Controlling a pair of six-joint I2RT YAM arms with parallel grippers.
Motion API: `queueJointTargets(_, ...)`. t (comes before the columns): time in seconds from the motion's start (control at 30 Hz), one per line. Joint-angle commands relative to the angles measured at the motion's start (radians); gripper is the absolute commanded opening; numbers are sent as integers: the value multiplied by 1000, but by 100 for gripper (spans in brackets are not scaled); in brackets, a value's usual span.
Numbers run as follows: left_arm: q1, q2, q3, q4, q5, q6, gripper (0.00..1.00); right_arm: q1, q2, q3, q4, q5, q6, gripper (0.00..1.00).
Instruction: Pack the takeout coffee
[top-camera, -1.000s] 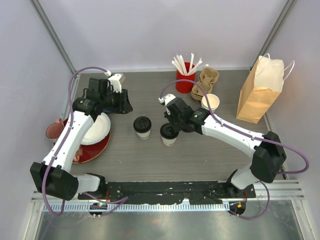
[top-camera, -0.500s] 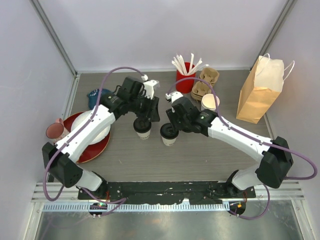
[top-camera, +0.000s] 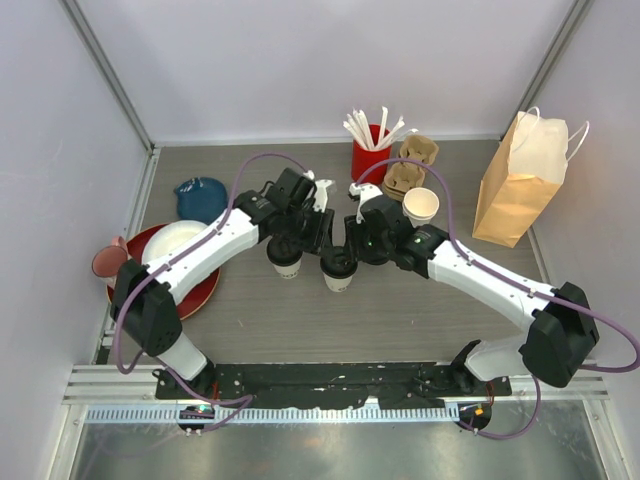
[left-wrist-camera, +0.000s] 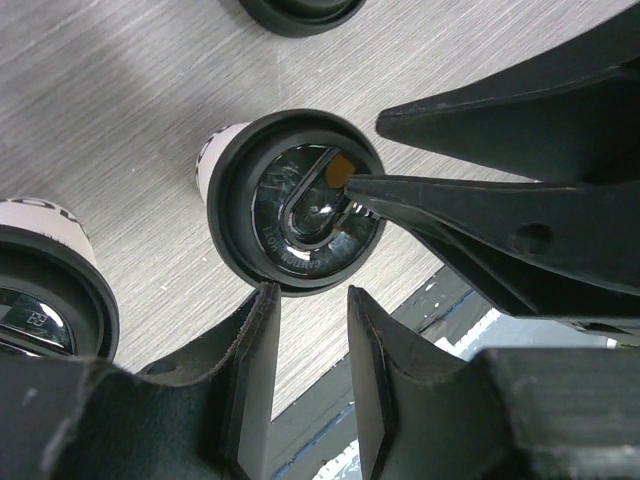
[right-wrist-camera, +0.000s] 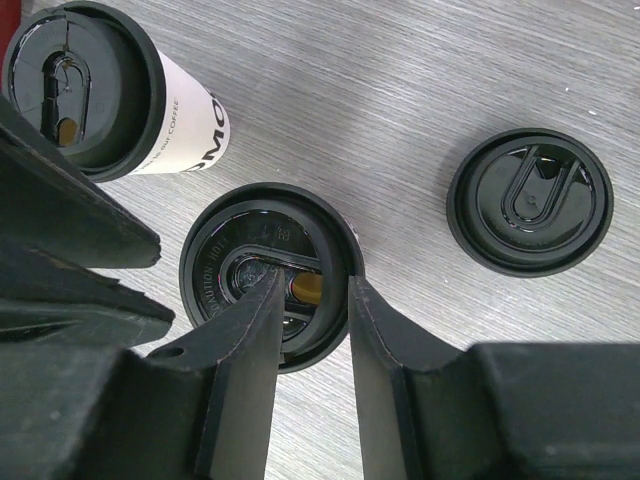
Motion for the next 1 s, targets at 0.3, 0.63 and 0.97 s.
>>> queueJointTargets(0.3,2,33,-73,87,6,-68,36,3,-1,-26,26,-14,11,40)
queueJointTargets(0.63,5,54,-161,106,43,-72,32,6,-47,-133,102,-69,39,35)
queueJointTargets(0.97,4,76,-222,135,60,-80,31,6,-70,-264,146,-57,85,26)
